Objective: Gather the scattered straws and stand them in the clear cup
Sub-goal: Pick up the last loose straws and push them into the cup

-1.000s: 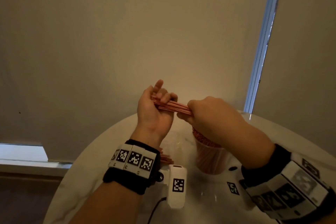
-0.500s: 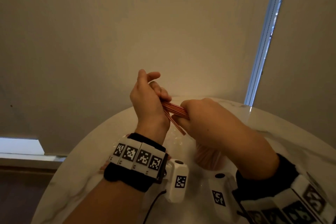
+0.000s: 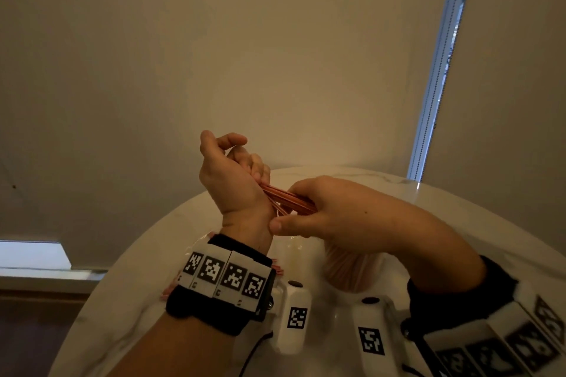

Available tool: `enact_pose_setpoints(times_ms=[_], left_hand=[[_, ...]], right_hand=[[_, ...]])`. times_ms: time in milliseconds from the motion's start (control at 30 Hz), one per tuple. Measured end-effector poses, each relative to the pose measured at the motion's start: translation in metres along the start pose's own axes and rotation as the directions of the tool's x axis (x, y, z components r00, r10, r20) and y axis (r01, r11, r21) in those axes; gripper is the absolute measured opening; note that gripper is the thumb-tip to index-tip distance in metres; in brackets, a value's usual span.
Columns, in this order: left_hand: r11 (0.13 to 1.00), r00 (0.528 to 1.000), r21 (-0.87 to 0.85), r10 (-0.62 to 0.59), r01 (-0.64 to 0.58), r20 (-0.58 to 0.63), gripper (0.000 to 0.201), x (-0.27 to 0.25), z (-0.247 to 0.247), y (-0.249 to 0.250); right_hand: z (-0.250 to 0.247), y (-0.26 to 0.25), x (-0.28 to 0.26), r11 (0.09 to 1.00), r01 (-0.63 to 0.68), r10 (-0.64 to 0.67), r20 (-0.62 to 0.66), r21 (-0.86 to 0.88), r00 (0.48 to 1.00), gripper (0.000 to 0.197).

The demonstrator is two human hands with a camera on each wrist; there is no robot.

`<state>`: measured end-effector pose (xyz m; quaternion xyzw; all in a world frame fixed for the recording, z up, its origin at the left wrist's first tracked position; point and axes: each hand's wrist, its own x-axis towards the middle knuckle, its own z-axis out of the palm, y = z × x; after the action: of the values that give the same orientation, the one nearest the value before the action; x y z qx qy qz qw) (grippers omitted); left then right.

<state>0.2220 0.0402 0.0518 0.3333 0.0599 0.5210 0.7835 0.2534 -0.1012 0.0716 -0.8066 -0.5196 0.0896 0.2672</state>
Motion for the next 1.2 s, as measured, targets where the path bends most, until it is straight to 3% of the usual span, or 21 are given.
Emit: enact_pose_setpoints(times_ms=[133, 333, 400, 467, 567, 800, 900, 967, 1067, 1200], left_hand=[[0.997, 0.995, 0.038, -0.076, 0.074, 0.062, 0.042, 0.001, 0.000, -0.005], [0.964, 0.964, 0.238, -0.172, 0.121, 0.205, 0.037, 0.014, 0.001, 0.002], [0.915, 0.920, 0.360, -0.286, 0.180, 0.268, 0.040, 0.019, 0.000, 0.006], [0.809, 0.851, 0.554, -0.421, 0.195, 0.314, 0.040, 0.014, 0.001, 0.004], [0.709, 0.809, 0.694, -0.479, 0.128, 0.340, 0.038, -0.002, 0.005, -0.003], [0.580, 0.713, 0.812, -0.547, -0.054, 0.438, 0.046, -0.009, 0.007, 0.000], [0.486, 0.679, 0.839, -0.532, -0.243, 0.505, 0.042, -0.010, 0.003, -0.001], [0.462, 0.682, 0.832, -0.502, -0.308, 0.531, 0.045, -0.009, 0.000, -0.003], [0.561, 0.728, 0.795, -0.443, -0.230, 0.523, 0.048, -0.005, -0.001, -0.005], [0.649, 0.790, 0.748, -0.383, -0.139, 0.479, 0.047, 0.000, -0.001, -0.007]], right_hand=[[0.000, 0.004, 0.006, 0.988, -0.058, 0.053, -0.043, -0.144, 0.998, 0.032], [-0.012, 0.016, 0.001, 0.956, -0.127, 0.119, -0.045, -0.266, 0.992, 0.019], [-0.014, 0.018, 0.001, 0.946, -0.131, 0.120, -0.056, -0.295, 0.991, 0.018], [-0.015, 0.018, 0.004, 0.935, -0.136, 0.099, -0.129, -0.327, 0.987, 0.018], [-0.017, 0.018, 0.004, 0.898, -0.170, 0.078, -0.233, -0.405, 0.969, 0.013], [-0.019, 0.020, 0.003, 0.859, -0.313, 0.274, -0.153, -0.404, 0.949, 0.027], [-0.020, 0.020, 0.002, 0.828, -0.356, 0.310, -0.177, -0.433, 0.934, 0.028], [-0.023, 0.020, 0.001, 0.836, -0.369, 0.309, -0.207, -0.406, 0.928, 0.038], [-0.026, 0.018, -0.002, 0.880, -0.318, 0.211, -0.308, -0.354, 0.928, 0.047], [-0.032, 0.018, -0.008, 0.786, -0.335, 0.086, -0.445, -0.520, 0.891, 0.041]])
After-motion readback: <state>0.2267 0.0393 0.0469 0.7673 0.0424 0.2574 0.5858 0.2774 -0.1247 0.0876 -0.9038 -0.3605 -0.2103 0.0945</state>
